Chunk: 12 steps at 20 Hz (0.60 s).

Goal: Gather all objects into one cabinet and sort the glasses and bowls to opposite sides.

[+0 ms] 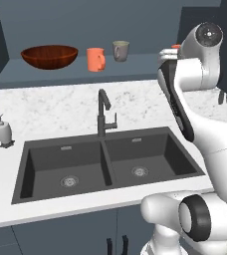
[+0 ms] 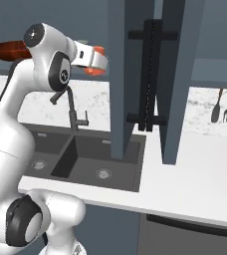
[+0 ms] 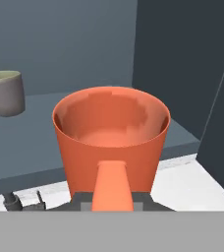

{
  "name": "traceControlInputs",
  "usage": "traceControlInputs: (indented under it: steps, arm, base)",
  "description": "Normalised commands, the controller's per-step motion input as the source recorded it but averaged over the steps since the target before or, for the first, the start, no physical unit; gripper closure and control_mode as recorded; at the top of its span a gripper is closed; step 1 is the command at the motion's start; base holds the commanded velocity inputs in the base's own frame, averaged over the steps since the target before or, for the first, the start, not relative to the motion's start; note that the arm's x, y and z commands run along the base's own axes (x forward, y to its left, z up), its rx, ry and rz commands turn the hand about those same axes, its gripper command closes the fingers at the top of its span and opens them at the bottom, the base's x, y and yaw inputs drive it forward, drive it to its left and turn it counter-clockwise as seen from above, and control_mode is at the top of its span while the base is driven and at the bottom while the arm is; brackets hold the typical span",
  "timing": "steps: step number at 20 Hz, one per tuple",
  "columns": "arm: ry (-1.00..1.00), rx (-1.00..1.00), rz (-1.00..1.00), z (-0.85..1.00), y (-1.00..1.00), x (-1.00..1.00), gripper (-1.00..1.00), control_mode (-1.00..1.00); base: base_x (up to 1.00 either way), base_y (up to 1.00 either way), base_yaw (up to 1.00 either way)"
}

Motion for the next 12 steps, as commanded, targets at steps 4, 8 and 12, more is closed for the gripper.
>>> traceControlInputs:
  steps: [4, 8, 12]
  arm:
    - [0.05, 0.00, -0.01, 0.00, 0.00, 0.47, 1.00, -1.00]
    - [0.09, 0.00, -0.01, 0.00, -0.01, 0.54, 1.00, -1.00]
    - [0.07, 0.00, 0.00, 0.00, -0.05, 0.60, 1.00, -1.00]
  base:
    - [0.00, 0.00, 0.00]
    - [0.00, 0.00, 0.00]
    - [0.00, 0.00, 0.00]
